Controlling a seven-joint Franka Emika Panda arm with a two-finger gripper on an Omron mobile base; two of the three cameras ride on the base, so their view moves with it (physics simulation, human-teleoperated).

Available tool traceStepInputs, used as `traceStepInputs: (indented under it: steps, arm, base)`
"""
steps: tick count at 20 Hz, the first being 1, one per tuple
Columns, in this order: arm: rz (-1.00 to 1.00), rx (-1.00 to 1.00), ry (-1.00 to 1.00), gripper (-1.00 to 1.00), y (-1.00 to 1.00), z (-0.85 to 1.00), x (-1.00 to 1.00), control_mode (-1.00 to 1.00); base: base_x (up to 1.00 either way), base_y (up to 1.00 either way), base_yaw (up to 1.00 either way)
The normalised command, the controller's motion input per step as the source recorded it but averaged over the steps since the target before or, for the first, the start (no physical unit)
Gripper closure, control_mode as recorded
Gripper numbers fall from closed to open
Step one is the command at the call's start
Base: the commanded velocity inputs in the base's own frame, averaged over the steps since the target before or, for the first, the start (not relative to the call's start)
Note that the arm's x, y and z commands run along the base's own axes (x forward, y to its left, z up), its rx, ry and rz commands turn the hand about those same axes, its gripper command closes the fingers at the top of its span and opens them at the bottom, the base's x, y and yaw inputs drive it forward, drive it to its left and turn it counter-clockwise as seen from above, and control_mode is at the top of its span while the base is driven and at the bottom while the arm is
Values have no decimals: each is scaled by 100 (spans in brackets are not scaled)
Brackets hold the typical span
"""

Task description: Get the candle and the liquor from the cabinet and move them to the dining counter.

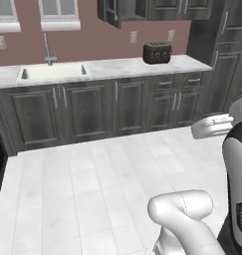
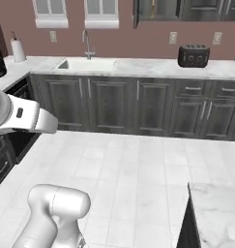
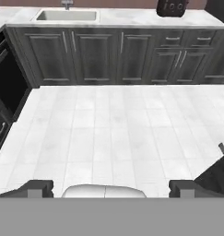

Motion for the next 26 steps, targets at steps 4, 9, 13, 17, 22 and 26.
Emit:
traceStepInputs:
  steps: [4,9,13,17,22,26]
  arm:
    - [0,0,0,-100,0,0,0,100]
    - [0,0,0,-100,0,0,0,100]
    - [0,0,0,-100,0,0,0,100]
    - [0,0,0,-100,0,0,0,100]
    - [0,0,0,-100,0,0,0,100]
    - [0,0,0,-100,0,0,0,100]
  base:
    - [100,0,0]
    - [100,-2,0]
    - [100,0,0]
    - [100,0,0]
    - [100,0,0]
    - [100,-5,0]
